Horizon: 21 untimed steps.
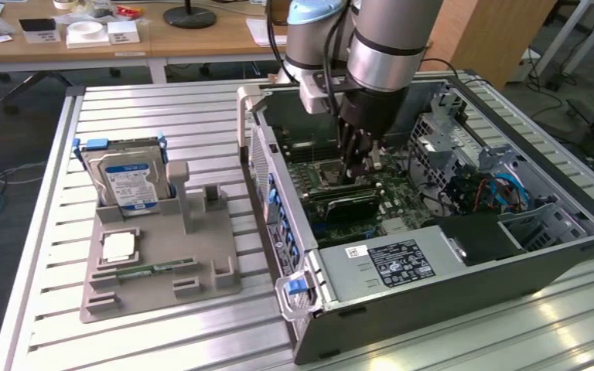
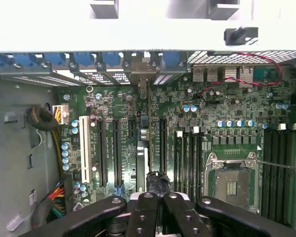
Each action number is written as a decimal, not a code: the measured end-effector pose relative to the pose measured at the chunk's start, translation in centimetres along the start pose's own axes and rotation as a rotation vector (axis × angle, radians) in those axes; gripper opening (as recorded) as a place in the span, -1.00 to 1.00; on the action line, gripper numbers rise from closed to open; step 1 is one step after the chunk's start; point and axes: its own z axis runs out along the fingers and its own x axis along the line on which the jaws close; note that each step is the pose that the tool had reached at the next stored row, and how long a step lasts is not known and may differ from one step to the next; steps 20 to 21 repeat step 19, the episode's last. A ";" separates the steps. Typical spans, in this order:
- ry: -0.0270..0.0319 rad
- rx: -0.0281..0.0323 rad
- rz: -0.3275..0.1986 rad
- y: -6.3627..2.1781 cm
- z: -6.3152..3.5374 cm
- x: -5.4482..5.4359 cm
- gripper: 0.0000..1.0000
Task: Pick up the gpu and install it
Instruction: 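Press down on the gpu until it lock into place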
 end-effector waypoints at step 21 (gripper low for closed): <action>0.0017 0.0004 0.000 -0.03 -2.55 -0.1 -0.79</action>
